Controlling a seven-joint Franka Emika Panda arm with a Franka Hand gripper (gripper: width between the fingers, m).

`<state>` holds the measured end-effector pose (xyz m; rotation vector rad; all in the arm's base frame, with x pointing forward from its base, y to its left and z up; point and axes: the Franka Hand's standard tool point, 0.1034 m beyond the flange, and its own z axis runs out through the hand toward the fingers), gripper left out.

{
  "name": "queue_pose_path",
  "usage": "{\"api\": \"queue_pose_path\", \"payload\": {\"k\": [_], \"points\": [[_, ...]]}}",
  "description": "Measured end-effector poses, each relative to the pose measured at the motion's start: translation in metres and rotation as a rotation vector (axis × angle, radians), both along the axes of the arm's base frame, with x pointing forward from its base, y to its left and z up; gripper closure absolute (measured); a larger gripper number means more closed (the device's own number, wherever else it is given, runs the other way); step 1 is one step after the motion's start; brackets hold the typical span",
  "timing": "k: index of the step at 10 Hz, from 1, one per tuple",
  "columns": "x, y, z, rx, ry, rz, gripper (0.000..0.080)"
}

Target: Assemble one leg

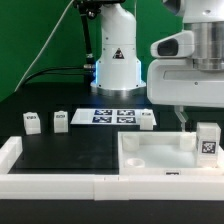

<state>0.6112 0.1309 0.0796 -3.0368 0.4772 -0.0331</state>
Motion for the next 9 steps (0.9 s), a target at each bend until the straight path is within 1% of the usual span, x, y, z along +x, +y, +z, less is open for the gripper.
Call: {"api": "queue_pose_path", "payload": {"k": [1,2,3,4,6,7,9], "points": [[0.0002,-0.0026,-0.0009,-0.008,-0.011,0.129,0.0150],[0.0006,-0.0105,-0.0031,-0.013,-0.023,0.236,0.0150],[0.0009,-0.0120,-0.0030,-0.016,-0.027,0.290,0.0150],[0.0008,-0.0112,-0.0031,-0.014,-0.027,0.281,0.0150],[0.0009,-0.0116,-0.0031,-0.015,-0.027,0.281,0.0417],[0.0009,-0.0116,-0.0031,-0.015,-0.027,0.281,0.0508],[0.0009,-0.0114,-0.0030,-0.013,-0.025,0.252,0.0508]]}}
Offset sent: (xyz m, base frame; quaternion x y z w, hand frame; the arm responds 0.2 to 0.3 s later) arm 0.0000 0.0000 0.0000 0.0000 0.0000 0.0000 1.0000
